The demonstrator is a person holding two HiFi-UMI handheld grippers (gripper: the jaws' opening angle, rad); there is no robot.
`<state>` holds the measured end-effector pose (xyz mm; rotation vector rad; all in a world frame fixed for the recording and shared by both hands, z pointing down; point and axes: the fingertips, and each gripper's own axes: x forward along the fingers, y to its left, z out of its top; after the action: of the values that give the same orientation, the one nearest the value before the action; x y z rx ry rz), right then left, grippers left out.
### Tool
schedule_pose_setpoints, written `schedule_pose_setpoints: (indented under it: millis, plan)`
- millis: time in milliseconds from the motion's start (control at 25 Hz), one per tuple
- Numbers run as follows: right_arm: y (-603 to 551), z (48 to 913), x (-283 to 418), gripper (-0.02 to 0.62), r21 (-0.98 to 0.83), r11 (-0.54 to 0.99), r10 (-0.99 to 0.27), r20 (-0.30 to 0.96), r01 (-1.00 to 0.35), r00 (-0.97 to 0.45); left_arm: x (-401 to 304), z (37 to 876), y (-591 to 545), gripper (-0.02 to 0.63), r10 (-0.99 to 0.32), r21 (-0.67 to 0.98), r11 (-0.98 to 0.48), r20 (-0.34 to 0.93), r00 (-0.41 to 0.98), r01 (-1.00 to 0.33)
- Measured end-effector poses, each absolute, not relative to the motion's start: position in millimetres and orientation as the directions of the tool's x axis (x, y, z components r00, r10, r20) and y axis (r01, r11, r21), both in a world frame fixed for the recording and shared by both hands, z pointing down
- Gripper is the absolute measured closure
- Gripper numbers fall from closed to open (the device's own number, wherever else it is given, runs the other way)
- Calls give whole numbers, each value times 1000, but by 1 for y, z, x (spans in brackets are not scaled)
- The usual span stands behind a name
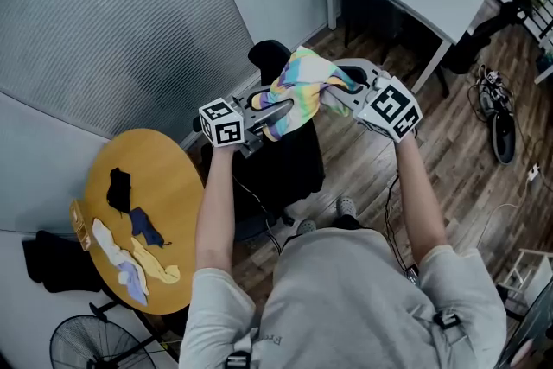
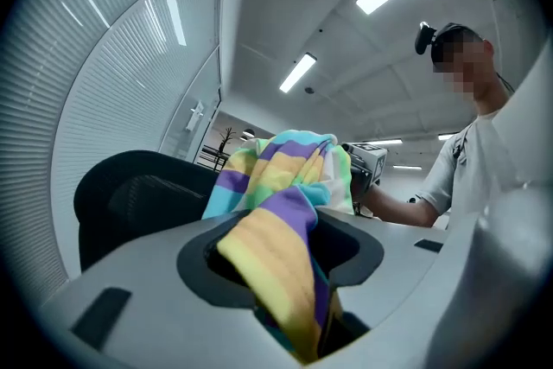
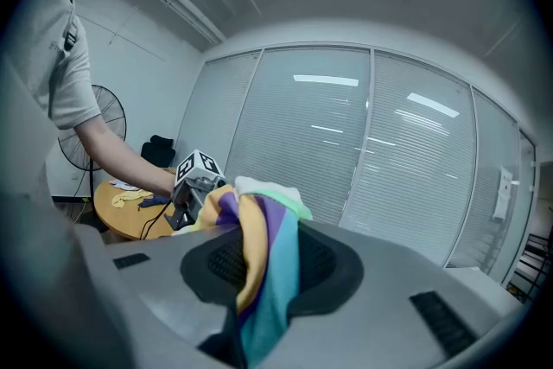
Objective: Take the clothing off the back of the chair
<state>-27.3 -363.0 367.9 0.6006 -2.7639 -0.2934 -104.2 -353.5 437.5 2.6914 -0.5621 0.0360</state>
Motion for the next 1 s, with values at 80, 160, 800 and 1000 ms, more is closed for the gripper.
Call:
schedule_pose_setpoints:
  millis: [80, 160, 800, 1000]
  plan:
    - [-363, 369, -28, 489, 255, 891, -436, 244, -376, -866, -106, 436, -350, 451, -399, 364, -835, 116, 910, -413]
    - [-364, 370, -29, 489, 250, 888, -442, 241, -385, -864, -106, 432, -346, 489, -440, 330, -822, 149, 886, -464]
    - [-367, 319, -13, 490, 309, 813, -552, 139, -493, -822, -112, 354, -359, 514, -657, 138, -729, 138, 742, -671]
    - [-365, 300, 5, 491, 337, 764, -610, 98, -550, -787, -102, 321, -368, 515, -701, 102, -701, 83, 708, -706]
